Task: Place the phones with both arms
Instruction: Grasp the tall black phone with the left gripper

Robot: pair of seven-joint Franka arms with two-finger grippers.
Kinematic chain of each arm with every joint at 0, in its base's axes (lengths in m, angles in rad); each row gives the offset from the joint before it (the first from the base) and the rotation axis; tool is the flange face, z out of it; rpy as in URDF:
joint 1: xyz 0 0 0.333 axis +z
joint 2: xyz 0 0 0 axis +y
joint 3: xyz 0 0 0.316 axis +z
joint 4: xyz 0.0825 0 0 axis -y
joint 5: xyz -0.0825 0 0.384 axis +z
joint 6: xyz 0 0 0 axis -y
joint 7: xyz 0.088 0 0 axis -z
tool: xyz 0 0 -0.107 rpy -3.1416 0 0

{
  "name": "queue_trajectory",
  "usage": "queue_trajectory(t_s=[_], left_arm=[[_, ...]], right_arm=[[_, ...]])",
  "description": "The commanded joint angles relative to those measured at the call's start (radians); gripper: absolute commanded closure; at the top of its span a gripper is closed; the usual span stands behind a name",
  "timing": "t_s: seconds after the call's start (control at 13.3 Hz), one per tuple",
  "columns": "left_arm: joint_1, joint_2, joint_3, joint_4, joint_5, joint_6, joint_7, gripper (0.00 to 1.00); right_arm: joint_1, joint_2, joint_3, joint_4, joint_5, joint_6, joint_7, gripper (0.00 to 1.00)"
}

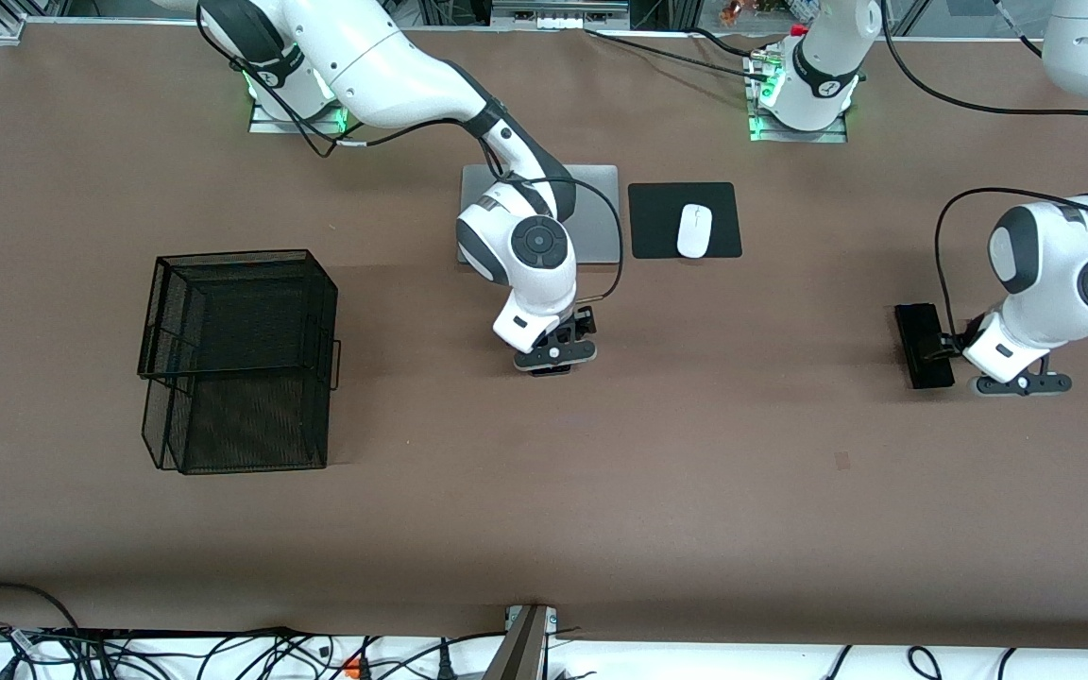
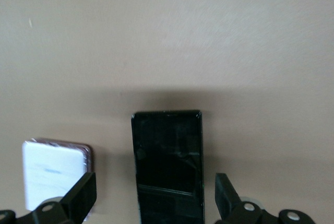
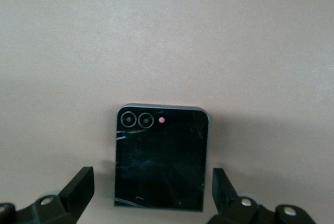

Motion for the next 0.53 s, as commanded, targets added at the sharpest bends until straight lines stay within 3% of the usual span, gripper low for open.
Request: queue_trajectory(t_s=[0.0,0.45], left_arm=[[0.010,-0.021,-0.019,-0.080,-0.021,0.079,-0.085,0.00],[0.024,0.006,-0.022,-0.148,-0.021,0.199,-0.133,0.00]], right_arm=[[0.007,0.016,-0.006,0.022,-0.043,0.003,-0.001,0.00],[0.015,0.031,-0.008,0.014,-0.051,0.013,0.005,0.00]])
